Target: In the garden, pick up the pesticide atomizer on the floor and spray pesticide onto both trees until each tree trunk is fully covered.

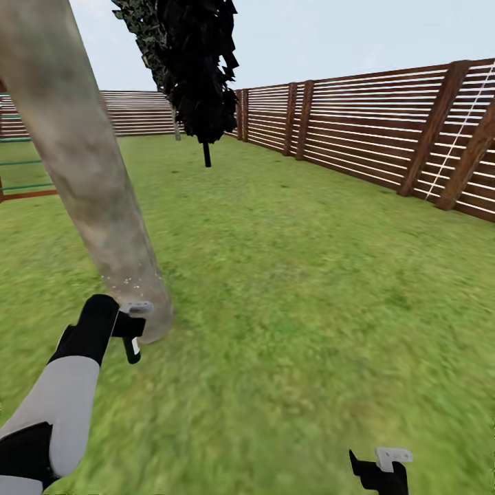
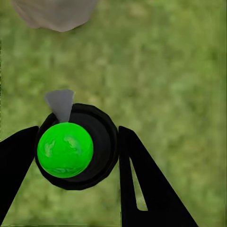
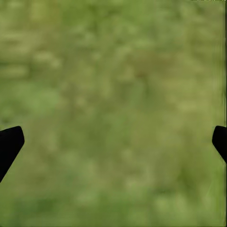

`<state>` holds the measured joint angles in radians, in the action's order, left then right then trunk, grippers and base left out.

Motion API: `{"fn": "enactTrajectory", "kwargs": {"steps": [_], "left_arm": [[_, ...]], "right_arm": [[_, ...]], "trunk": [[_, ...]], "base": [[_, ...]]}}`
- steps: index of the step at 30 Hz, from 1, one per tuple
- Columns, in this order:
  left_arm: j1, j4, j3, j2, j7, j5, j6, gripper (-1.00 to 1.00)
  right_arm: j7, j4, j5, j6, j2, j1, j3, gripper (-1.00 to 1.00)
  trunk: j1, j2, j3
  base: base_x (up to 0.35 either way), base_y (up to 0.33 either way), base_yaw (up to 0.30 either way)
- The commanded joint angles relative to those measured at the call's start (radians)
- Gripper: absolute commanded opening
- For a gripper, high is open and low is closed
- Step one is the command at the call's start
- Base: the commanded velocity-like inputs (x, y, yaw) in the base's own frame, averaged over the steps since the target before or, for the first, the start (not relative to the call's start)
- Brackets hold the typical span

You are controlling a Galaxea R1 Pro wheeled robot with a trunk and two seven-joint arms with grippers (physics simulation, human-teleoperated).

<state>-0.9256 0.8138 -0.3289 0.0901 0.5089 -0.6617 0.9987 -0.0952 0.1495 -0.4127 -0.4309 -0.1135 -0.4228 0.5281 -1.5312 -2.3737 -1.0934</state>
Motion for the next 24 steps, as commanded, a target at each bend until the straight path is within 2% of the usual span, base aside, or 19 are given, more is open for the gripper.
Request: {"fn": "enactTrajectory", "kwargs": {"steps": [1, 5, 9, 12, 20, 24], "left_arm": [[0.0, 0.001, -0.006, 0.002, 0.009, -0.008, 0.003, -1.0], [0.005, -0.001, -0.008, 0.014, 0.007, -0.01, 0.003, -1.0], [0.043, -0.006, -0.009, 0.041, 0.006, -0.005, -0.003, -1.0], [0.048, -0.008, -0.005, 0.037, 0.007, 0.0, -0.003, -1.0], [0.048, -0.011, -0.007, 0.03, 0.007, 0.006, -0.003, -1.0], [0.049, -0.011, -0.009, 0.033, 0.007, 0.001, -0.005, -1.0]], "right_arm": [[-0.008, -0.001, -0.003, -0.003, 0.0, -0.001, 0.009, 1.0], [-0.008, -0.001, -0.003, -0.003, 0.0, -0.001, 0.009, 1.0], [-0.008, -0.001, -0.003, -0.003, 0.0, -0.001, 0.009, 1.0], [-0.008, -0.001, -0.003, -0.003, 0.0, -0.001, 0.009, 1.0], [-0.008, -0.001, -0.003, -0.003, 0.0, -0.001, 0.009, 1.0], [-0.008, -0.001, -0.003, -0.003, 0.0, -0.001, 0.009, 1.0]], "trunk": [[0.0, 0.0, -0.001], [0.0, 0.0, -0.001], [0.0, 0.0, -0.001], [0.0, 0.0, -0.001], [0.0, 0.0, -0.001], [0.0, 0.0, -0.001]], "base": [[0.005, -0.274, 0.175], [0.085, -0.273, 0.254], [0.175, -0.245, 0.276], [0.205, -0.226, 0.158], [0.238, -0.191, 0.008], [0.157, -0.231, 0.193]]}}
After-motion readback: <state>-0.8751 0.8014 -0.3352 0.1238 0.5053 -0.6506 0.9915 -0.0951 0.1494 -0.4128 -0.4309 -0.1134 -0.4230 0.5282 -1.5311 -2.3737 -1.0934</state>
